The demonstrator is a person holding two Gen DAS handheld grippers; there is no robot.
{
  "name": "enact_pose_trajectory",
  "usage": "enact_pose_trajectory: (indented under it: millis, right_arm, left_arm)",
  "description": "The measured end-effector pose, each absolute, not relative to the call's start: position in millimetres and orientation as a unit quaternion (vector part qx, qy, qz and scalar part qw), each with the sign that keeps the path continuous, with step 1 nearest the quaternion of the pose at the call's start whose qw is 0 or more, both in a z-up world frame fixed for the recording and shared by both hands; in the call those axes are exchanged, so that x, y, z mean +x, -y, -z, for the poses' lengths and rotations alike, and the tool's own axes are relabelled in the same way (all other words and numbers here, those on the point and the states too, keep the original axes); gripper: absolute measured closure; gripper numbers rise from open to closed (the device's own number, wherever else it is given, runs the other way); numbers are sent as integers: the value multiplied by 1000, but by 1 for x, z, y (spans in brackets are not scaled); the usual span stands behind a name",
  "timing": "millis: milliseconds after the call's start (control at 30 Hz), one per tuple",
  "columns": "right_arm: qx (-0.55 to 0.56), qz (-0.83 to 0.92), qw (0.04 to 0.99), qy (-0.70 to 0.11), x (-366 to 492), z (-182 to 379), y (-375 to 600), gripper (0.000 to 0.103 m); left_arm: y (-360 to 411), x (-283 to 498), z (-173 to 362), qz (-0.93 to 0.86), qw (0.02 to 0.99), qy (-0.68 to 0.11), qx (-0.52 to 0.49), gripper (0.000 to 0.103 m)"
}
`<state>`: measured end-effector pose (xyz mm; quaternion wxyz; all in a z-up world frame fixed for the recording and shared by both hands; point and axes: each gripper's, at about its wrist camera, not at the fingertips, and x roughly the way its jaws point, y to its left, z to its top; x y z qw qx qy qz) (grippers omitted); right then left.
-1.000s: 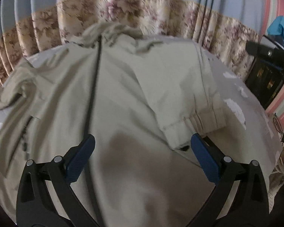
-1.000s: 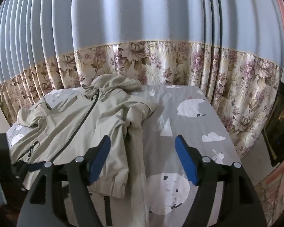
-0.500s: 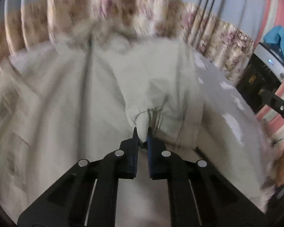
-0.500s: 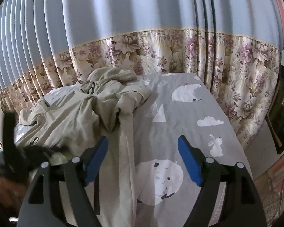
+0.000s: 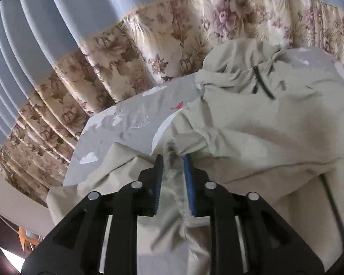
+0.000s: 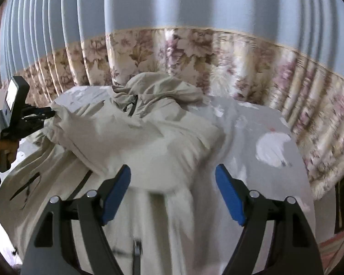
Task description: Fold large clothes
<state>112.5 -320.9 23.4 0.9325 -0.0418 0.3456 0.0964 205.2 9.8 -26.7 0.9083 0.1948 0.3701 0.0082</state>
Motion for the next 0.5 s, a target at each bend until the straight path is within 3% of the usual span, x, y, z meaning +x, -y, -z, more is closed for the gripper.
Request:
enact_pose_trajectory:
  millis: [100, 200, 267, 300, 400, 500]
  right_arm:
    - [-48, -86, 921, -378, 159, -4, 310, 25]
    - [-52, -45, 905, -419, 205, 25, 309, 26]
    - [-23, -59, 897, -438, 219, 37, 311, 28]
    - [-27, -55, 893, -447, 224, 44, 309, 49]
    - [-53, -37, 886, -459, 229, 59, 304, 88]
    - [-44, -14, 897, -440, 225, 53, 320, 97]
  left_arm:
    - [-6, 220, 41, -2, 906, -373, 202, 80]
    - [-1, 221, 44, 7, 907, -373, 193, 62]
    - [2, 217, 44, 11, 909, -367, 196, 31]
    - [3, 214, 44, 9, 909, -365, 200, 26]
    - [6, 217, 47, 12, 911, -360, 202, 13]
    - [12, 224, 54, 28, 907, -375, 189, 12]
